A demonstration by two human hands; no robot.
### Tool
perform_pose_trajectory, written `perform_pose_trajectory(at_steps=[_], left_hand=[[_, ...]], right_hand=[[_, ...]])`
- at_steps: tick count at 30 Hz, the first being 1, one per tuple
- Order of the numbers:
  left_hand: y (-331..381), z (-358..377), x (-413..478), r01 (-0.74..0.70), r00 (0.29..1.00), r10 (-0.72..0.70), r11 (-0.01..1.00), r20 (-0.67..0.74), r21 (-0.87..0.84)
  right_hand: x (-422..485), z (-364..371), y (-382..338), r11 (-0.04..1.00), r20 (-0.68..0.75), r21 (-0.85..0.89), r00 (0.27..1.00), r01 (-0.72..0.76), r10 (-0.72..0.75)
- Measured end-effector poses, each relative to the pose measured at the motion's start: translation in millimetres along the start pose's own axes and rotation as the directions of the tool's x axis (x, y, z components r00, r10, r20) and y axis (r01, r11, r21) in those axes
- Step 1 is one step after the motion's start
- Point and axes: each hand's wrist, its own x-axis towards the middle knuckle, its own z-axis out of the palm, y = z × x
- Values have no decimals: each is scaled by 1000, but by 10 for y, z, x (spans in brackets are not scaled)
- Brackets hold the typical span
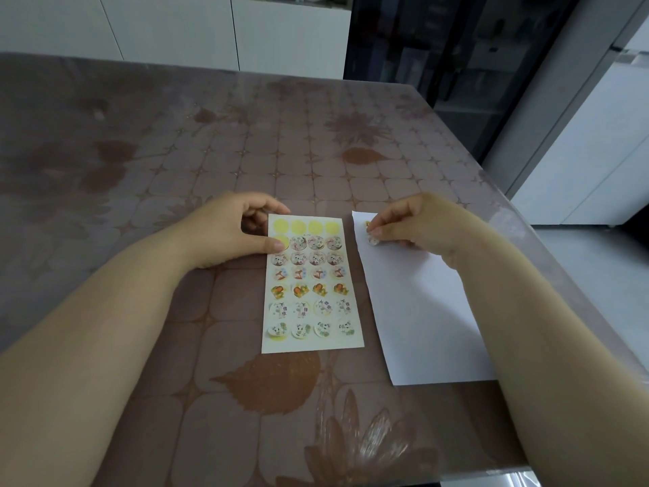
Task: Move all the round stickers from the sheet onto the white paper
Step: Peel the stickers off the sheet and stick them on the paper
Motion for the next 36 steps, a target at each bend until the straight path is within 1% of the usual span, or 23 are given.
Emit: perform_pose_trajectory(at_steps=[6,9,13,15,18,21,23,24,26,28,29,30,32,33,34,36], left_hand=[[2,2,1,-1,1000,1,1000,6,-9],[8,1,-3,0,1000,0,1000,4,-18],[21,12,-9,19,1000,-19,1000,3,-22],[29,15,-13,28,1000,-28,999,-2,-27],[32,10,-19,35,999,-36,998,-7,-58],[31,1,-23,34,999,-34,998,-5,-51],[36,3,-24,24,1000,-24,997,3,-76],[47,5,-23,22,1000,-21,995,10,-100],[64,16,-20,19,1000,-17,989,15,-147],[66,25,-13,27,1000,-27,980,7,-197],[62,25,-8,36,999,-37,973,2,-227],[59,24,-6,41,999,-43,966,-2,-255],[50,14,-2,46,999,-50,958,-5,-282],[46,12,-2,45,999,-48,957,-3,-288],[49,13,-5,42,999,-44,955,0,-292],[64,22,-14,37,999,-36,952,6,-304]], right_hand=[[17,50,9,1000,-35,-24,999,8,-8],[42,78,3,997,-55,-75,998,25,-29],[106,69,-2,989,-95,-132,994,-64,52],[108,71,16,988,-103,-141,993,-66,52],[102,99,37,992,-103,-124,995,-24,12],[105,144,34,987,-127,-163,991,17,-38],[90,192,15,977,-150,-178,978,115,-142],[74,231,-8,965,-159,-174,961,196,-224],[25,335,-79,915,-166,-173,905,365,-392],[-10,438,-149,835,-185,-221,820,503,-542],[-25,471,-173,790,-240,-262,755,555,-610],[-33,488,-185,753,-327,-292,678,590,-658],[-62,485,-213,724,-512,-318,532,613,-675],[-84,486,-230,713,-557,-329,482,619,-676],[-110,506,-250,695,-554,-350,459,628,-694],[-121,596,-252,640,-436,-435,474,633,-765]])
